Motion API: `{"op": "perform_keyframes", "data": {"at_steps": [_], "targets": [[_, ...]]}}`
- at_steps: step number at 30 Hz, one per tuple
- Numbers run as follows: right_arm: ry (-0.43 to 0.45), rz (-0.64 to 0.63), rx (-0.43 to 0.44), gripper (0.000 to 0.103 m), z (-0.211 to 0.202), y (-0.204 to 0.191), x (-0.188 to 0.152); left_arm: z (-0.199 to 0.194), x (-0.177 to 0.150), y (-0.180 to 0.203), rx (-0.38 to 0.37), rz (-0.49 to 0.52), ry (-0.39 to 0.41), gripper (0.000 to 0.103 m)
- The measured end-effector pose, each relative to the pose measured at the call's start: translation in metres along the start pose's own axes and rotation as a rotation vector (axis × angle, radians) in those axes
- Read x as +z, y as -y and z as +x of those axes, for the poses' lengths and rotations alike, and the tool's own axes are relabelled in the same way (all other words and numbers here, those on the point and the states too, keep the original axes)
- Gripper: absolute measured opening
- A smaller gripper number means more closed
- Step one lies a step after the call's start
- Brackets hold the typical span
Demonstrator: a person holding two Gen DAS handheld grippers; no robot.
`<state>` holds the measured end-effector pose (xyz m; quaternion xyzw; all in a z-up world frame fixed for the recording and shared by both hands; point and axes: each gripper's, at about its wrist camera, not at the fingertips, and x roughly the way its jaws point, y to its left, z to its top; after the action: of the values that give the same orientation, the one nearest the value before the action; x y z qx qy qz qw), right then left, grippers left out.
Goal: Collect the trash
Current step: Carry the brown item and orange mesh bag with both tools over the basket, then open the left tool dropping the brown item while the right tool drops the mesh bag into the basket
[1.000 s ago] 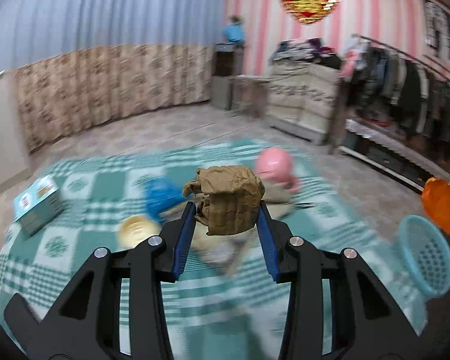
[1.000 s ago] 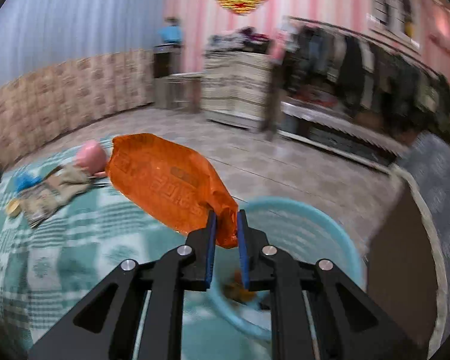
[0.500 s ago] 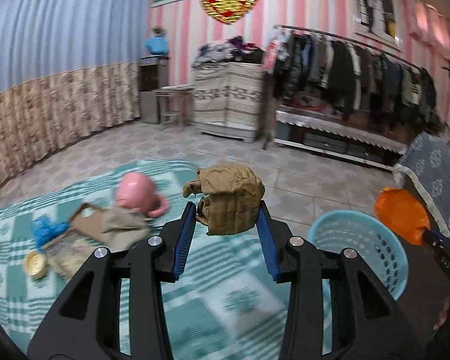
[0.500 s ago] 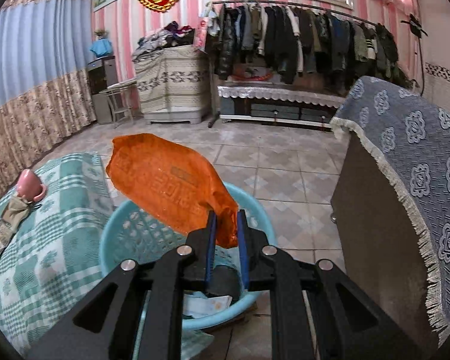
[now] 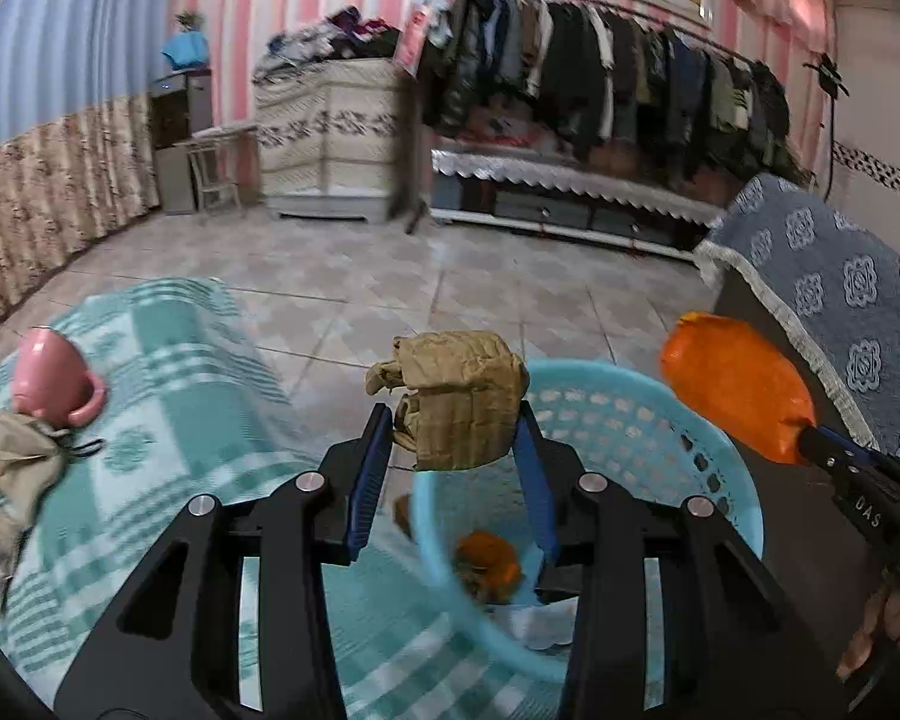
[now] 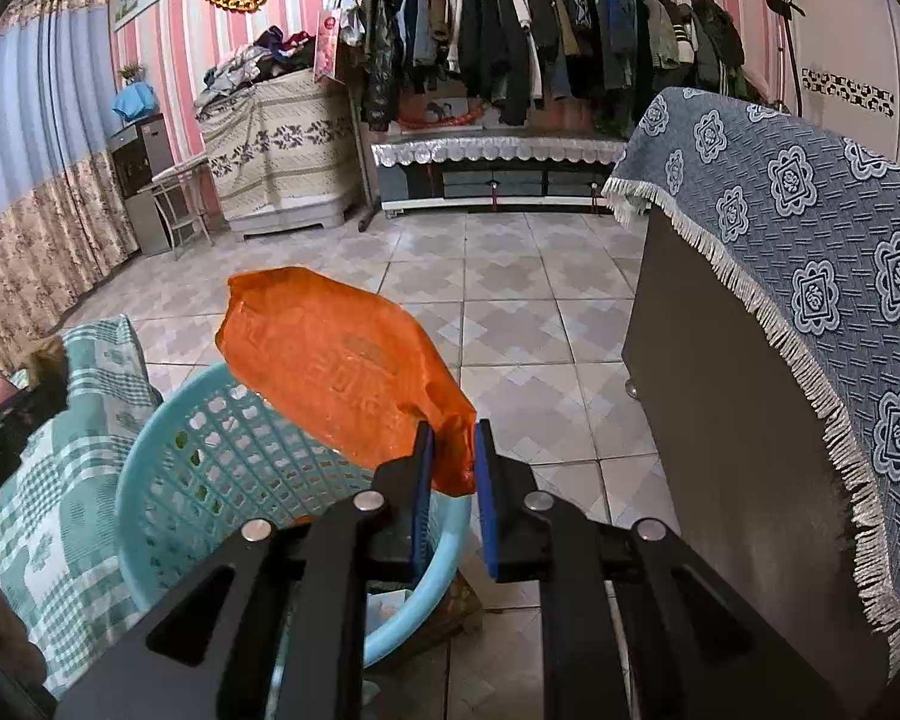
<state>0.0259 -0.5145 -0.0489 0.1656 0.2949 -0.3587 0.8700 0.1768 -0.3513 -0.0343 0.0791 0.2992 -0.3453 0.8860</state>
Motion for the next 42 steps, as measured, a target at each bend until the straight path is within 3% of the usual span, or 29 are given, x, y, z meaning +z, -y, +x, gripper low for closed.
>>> {"op": "perform_keyframes", "data": {"at_steps": [9,11,12,13,21,32,33,34,35,37,39,42], "targets": [[-0.045,0.014,-0.025,0.014,0.016,0.004,-0.002,0.031,0.006,0.030,-0.024,0.055,-0.031,0.042],[-0.049,0.013,-0.022,0.014,0.017,0.004,-0.003,0.034,0.008,0.031,-0.028,0.057,-0.040,0.050],[-0.049,0.009,-0.020,0.014,0.017,0.003,-0.003,0.035,0.008,0.030,-0.027,0.058,-0.041,0.059],[-0.049,0.005,-0.019,0.014,0.017,0.002,-0.003,0.034,0.009,0.029,-0.019,0.058,-0.034,0.067],[-0.053,-0.033,-0.005,0.014,0.019,-0.013,-0.005,0.001,0.014,0.004,0.107,0.059,0.059,0.088],[-0.073,-0.106,0.025,0.018,0.029,-0.054,-0.013,-0.058,0.007,-0.038,0.231,0.023,0.153,0.098],[-0.074,-0.108,0.031,0.021,0.029,-0.056,-0.014,-0.062,0.006,-0.043,0.232,0.010,0.153,0.098],[-0.074,-0.108,0.034,0.032,0.029,-0.058,-0.014,-0.067,0.005,-0.049,0.234,-0.006,0.154,0.098],[-0.071,-0.106,0.041,0.052,0.029,-0.058,-0.014,-0.071,0.004,-0.054,0.238,-0.016,0.157,0.098],[-0.050,-0.098,0.063,0.066,0.026,-0.061,-0.015,-0.081,0.001,-0.061,0.254,-0.024,0.164,0.098],[-0.040,-0.096,0.075,0.069,0.023,-0.062,-0.016,-0.088,-0.003,-0.066,0.274,-0.027,0.171,0.098],[-0.004,-0.102,0.086,0.083,0.013,-0.070,-0.017,-0.103,-0.008,-0.077,0.297,-0.038,0.182,0.098]]}}
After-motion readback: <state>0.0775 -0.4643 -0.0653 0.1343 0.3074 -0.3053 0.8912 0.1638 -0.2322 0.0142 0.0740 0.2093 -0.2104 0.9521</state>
